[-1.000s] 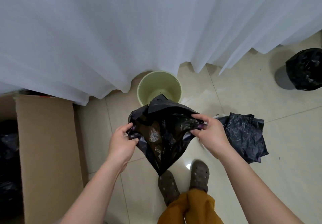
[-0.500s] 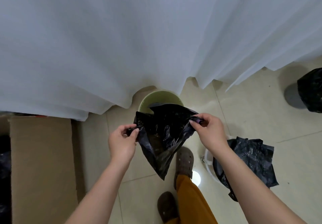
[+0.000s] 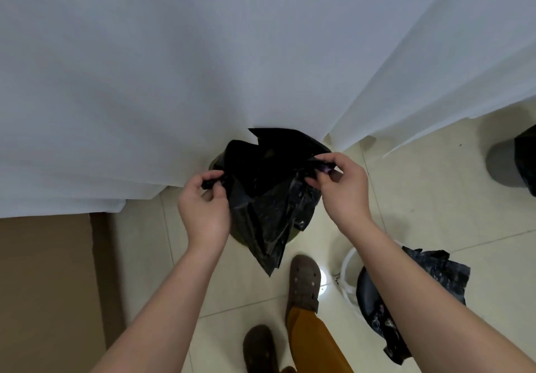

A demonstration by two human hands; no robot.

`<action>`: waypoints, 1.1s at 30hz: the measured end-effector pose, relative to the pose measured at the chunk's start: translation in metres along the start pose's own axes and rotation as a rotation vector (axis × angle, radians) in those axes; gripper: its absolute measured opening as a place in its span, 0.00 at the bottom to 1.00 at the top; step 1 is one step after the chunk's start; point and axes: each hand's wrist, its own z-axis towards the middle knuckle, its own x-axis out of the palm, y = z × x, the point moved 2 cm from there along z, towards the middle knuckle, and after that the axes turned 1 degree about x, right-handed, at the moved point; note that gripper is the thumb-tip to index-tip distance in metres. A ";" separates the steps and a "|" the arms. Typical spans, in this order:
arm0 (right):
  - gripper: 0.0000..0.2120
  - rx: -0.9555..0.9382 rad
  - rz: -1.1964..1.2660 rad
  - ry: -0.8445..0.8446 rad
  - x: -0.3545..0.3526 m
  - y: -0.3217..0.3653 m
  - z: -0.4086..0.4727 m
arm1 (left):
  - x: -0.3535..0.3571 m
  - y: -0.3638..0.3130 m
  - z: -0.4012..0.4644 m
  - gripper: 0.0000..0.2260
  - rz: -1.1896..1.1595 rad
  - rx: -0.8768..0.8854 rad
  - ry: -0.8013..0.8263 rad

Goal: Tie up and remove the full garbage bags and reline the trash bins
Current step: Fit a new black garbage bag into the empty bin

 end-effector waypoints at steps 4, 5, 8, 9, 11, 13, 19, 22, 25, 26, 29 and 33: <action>0.20 -0.064 -0.021 -0.052 0.007 -0.004 -0.007 | -0.005 0.004 0.004 0.10 -0.030 0.079 -0.001; 0.20 -0.051 -0.028 -0.061 0.009 -0.009 -0.010 | -0.007 0.008 0.003 0.10 -0.033 0.077 0.021; 0.20 0.055 -0.079 -0.077 0.011 -0.036 -0.023 | -0.011 0.029 0.001 0.10 0.023 0.017 0.122; 0.19 0.101 -0.085 -0.084 0.011 -0.046 -0.028 | -0.011 0.037 0.001 0.10 0.058 -0.009 0.164; 0.19 0.187 -0.107 -0.093 0.012 -0.067 -0.039 | -0.015 0.054 0.002 0.10 0.137 -0.065 0.233; 0.18 0.247 -0.135 -0.102 0.016 -0.086 -0.054 | -0.022 0.068 0.002 0.10 0.199 -0.097 0.290; 0.16 0.359 -0.220 -0.074 0.036 -0.129 -0.088 | -0.037 0.096 0.012 0.12 0.424 -0.108 0.413; 0.14 0.352 -0.221 -0.051 0.041 -0.130 -0.087 | -0.039 0.098 0.019 0.13 0.409 -0.083 0.389; 0.13 0.334 -0.158 -0.021 0.044 -0.124 -0.078 | -0.037 0.093 0.025 0.12 0.364 0.023 0.268; 0.13 0.331 -0.143 -0.011 0.044 -0.122 -0.074 | -0.037 0.091 0.027 0.12 0.357 0.064 0.208; 0.12 0.322 -0.121 0.015 0.047 -0.118 -0.062 | -0.037 0.085 0.031 0.12 0.326 0.127 0.049; 0.12 0.314 -0.124 0.062 0.060 -0.114 -0.064 | -0.045 0.076 0.028 0.13 0.299 0.147 -0.018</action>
